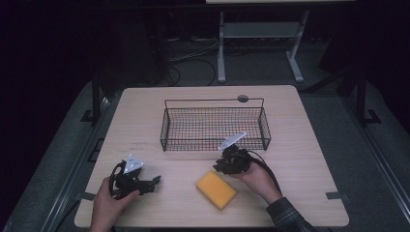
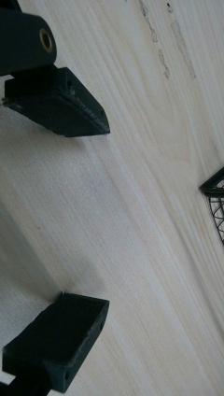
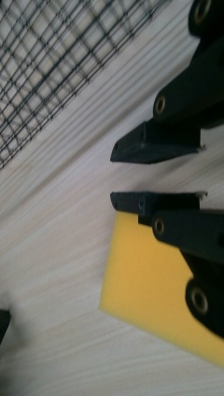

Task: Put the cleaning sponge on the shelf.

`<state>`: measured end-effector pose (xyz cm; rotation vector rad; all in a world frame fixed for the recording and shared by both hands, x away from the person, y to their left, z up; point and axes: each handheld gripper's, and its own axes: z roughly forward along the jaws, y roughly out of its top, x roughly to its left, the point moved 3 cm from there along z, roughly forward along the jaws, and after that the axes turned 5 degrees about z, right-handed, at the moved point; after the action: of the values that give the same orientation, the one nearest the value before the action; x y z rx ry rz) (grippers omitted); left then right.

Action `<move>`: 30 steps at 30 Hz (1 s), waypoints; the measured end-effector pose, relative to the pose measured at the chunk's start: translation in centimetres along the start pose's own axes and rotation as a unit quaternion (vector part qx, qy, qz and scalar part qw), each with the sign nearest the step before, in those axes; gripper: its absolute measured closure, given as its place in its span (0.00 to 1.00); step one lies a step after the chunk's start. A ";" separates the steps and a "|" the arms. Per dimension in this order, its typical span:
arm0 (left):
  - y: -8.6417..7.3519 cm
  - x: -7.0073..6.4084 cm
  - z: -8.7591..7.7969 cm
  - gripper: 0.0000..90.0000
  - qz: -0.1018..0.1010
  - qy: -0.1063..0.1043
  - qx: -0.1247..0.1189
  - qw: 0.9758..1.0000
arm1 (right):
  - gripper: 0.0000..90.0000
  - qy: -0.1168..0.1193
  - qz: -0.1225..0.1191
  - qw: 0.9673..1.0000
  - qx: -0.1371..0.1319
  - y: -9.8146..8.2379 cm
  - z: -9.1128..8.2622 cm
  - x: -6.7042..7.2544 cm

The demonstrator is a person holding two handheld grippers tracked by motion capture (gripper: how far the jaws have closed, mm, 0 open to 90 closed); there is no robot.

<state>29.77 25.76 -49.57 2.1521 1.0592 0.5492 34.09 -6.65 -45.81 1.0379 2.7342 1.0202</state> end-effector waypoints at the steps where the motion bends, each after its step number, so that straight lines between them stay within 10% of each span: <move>1: 0.0 0.0 0.0 0.14 0.000 0.000 0.000 1.000 | 0.69 -0.009 0.005 1.000 0.002 0.1 -0.4 -0.1; 30: 0.0 0.0 0.0 0.14 -0.003 0.000 -0.001 1.000 | 0.04 -0.020 0.032 0.997 0.069 -0.4 -2.2 2.6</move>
<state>29.76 25.71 -49.58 2.1461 1.0637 0.5475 31.24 -6.51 -43.87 1.1596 2.7899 0.8166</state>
